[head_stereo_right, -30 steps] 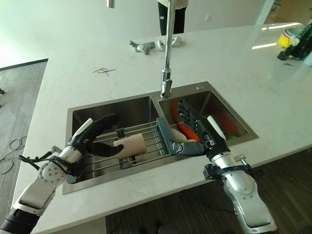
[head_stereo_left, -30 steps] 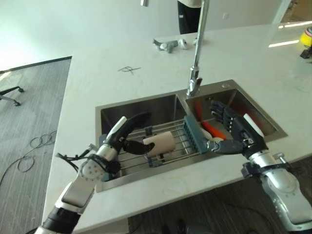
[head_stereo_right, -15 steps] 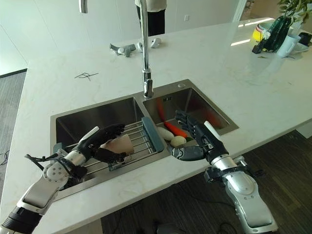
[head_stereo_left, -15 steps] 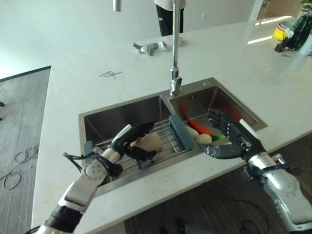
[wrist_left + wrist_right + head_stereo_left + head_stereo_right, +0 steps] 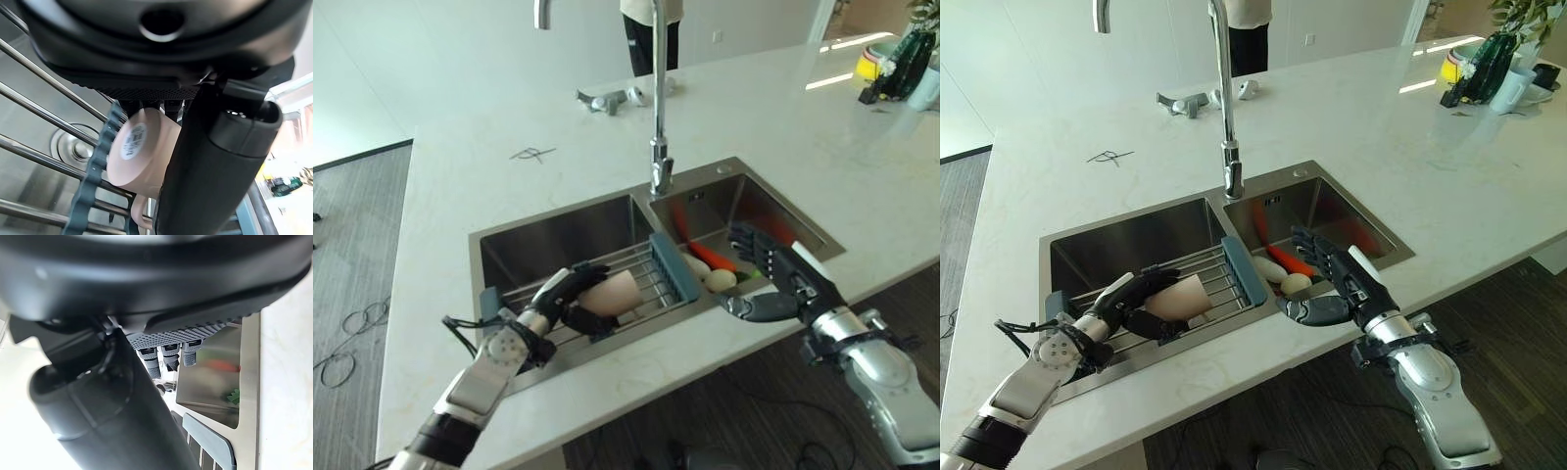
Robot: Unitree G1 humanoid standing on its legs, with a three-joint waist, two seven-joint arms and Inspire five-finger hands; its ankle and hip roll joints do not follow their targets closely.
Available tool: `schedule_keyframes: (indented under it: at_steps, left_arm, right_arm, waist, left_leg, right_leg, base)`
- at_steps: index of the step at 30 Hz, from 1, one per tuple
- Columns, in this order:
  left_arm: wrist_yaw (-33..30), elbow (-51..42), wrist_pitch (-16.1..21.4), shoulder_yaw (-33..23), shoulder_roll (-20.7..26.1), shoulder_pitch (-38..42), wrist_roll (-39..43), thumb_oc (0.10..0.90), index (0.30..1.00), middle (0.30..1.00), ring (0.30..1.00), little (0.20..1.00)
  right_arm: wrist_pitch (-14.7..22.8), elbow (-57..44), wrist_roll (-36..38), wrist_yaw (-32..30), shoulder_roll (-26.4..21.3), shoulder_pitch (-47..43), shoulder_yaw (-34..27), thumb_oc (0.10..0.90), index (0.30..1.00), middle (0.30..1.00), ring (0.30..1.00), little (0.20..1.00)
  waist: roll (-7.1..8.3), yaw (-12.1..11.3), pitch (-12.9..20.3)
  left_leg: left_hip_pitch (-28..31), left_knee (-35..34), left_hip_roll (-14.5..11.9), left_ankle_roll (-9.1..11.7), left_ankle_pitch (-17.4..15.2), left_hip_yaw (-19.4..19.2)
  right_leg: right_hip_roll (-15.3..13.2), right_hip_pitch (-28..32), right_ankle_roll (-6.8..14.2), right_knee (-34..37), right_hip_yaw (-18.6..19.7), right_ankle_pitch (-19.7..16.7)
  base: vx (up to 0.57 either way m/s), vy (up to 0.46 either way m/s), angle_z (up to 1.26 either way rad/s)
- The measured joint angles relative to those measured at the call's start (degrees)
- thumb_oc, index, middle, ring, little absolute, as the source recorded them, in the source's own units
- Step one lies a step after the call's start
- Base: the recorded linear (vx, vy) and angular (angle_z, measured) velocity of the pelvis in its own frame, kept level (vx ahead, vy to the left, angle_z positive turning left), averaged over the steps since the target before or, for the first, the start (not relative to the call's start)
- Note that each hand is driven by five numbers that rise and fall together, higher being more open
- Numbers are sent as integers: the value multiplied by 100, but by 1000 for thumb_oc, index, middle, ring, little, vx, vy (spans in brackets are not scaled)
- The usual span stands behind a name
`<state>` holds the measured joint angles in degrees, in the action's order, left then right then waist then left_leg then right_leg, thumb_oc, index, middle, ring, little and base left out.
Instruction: Place the dishes in the dishwasher.
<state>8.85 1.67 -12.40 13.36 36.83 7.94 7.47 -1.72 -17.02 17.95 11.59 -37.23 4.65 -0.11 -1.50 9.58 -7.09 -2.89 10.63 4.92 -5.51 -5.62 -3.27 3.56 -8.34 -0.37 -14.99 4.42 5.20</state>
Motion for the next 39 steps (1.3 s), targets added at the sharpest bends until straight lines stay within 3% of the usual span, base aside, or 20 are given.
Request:
schedule_keyframes:
  at_steps: [5,8,22,29,34,39]
  left_arm:
    - [-124,12,5,0,-45,-1,-140,800,900,900,900,900]
    - [-213,16,5,0,-51,-1,-225,400,300,300,300,300]
    - [-106,10,-17,57,-21,25,-603,400,300,300,300,300]
    - [-248,-317,648,-79,-1,-295,-585,400,300,300,300,300]
    - [-620,-1036,1261,-958,-493,-889,-550,400,300,300,300,300]
    - [-962,-1237,1685,-1400,-484,-910,-552,400,300,300,300,300]
  right_arm:
    - [0,0,0,47,0,-4,1,800,900,900,900,900]
    - [0,0,-1,46,0,-2,0,800,900,900,900,900]
    - [0,0,0,41,1,-1,4,800,900,900,900,900]
    - [7,0,-1,31,91,122,-22,800,900,900,900,900]
    - [23,-11,-41,-154,313,270,-82,800,900,900,900,900]
    - [123,-28,-107,-344,402,290,-124,800,900,900,900,900]
  waist:
    - [12,-8,7]
    - [13,-5,7]
    - [14,-8,9]
    - [16,-43,9]
    - [62,-109,12]
    - [164,-351,78]
  left_leg:
    - [0,0,-2,0,0,-24]
    - [0,-1,-5,0,-1,-56]
    - [-1,-1,-1,-8,-6,-87]
    - [-34,-3,4,-15,-12,-58]
    - [-91,13,8,-8,-16,29]
    - [-113,19,2,8,-25,106]
  right_leg:
    - [7,-10,8,1,12,-8]
    - [7,-18,17,1,31,-14]
    - [-6,-22,8,2,26,-29]
    - [-14,-16,4,4,6,-29]
    - [-24,-28,-9,41,-66,-33]
    - [-31,-8,-38,37,-156,-16]
  base:
    - [0,-3,-1]
    - [-7,-15,-5]
    - [-1,-3,-1]
    - [1,-3,0]
    - [9,-38,8]
    - [8,-47,10]
